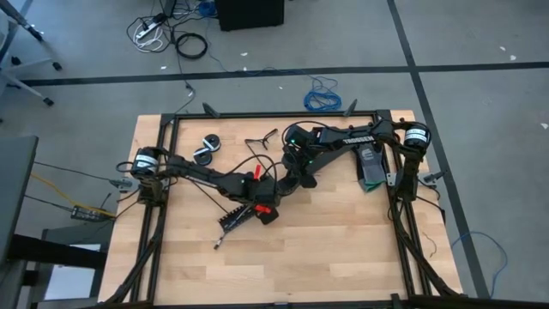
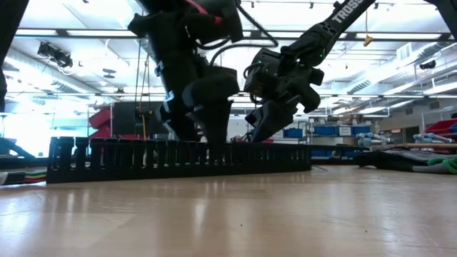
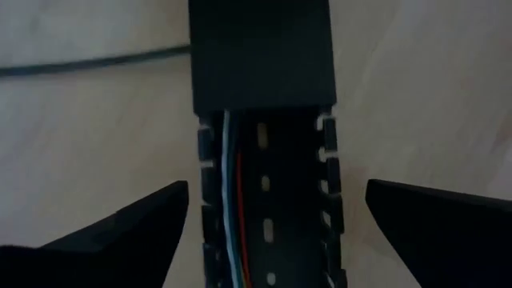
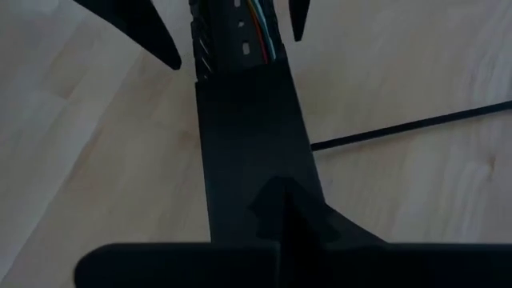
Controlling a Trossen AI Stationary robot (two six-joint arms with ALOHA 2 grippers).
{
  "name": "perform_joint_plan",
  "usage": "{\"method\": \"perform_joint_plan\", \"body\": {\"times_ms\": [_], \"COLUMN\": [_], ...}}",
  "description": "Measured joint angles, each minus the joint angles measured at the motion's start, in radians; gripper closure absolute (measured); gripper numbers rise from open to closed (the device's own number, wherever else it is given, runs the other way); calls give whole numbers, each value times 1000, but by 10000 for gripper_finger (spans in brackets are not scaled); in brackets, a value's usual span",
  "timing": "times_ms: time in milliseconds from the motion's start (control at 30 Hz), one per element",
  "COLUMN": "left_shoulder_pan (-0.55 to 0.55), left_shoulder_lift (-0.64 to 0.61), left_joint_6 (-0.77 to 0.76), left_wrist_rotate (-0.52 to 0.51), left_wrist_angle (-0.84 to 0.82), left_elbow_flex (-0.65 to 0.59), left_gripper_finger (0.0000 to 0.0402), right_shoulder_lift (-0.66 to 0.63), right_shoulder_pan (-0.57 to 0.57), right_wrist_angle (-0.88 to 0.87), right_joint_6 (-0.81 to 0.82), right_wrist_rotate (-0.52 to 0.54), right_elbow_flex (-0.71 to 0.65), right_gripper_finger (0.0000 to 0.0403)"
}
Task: Ziptie cables
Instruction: Insert the black cover of the black cable duct
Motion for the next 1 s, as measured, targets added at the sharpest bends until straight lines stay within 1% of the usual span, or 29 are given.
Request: {"method": "perform_joint_plan", "body": {"times_ms": [200, 300, 400, 533, 600, 833, 1000], "left_shoulder_pan": [-18, -21, -21, -21, -21, -20, -19], "left_shoulder_lift": [0, 0, 0, 3, 5, 5, 5], "left_joint_6": [-100, -111, -139, -230, -250, -226, -181], "left_wrist_rotate": [4, 4, -3, -6, -6, 6, 18], "left_wrist_angle": [24, 18, 10, 5, -6, -10, 27], "left_elbow_flex": [-37, -38, -38, -38, -38, -38, -39], "left_gripper_finger": [26, 32, 41, 56, 67, 114, 125], "right_shoulder_lift": [1, 1, 1, 1, 1, 1, 2], "right_shoulder_pan": [0, 0, 0, 0, 0, 21, 60], "right_wrist_angle": [21, 21, 21, 20, 21, 31, 58], "right_joint_6": [23, 23, 35, 50, 51, 50, 48], "right_wrist_rotate": [6, 6, 6, 5, 5, 10, 19], "right_elbow_flex": [0, 0, 0, 0, 0, 0, 0], "right_gripper_finger": [403, 403, 403, 403, 403, 403, 403]}}
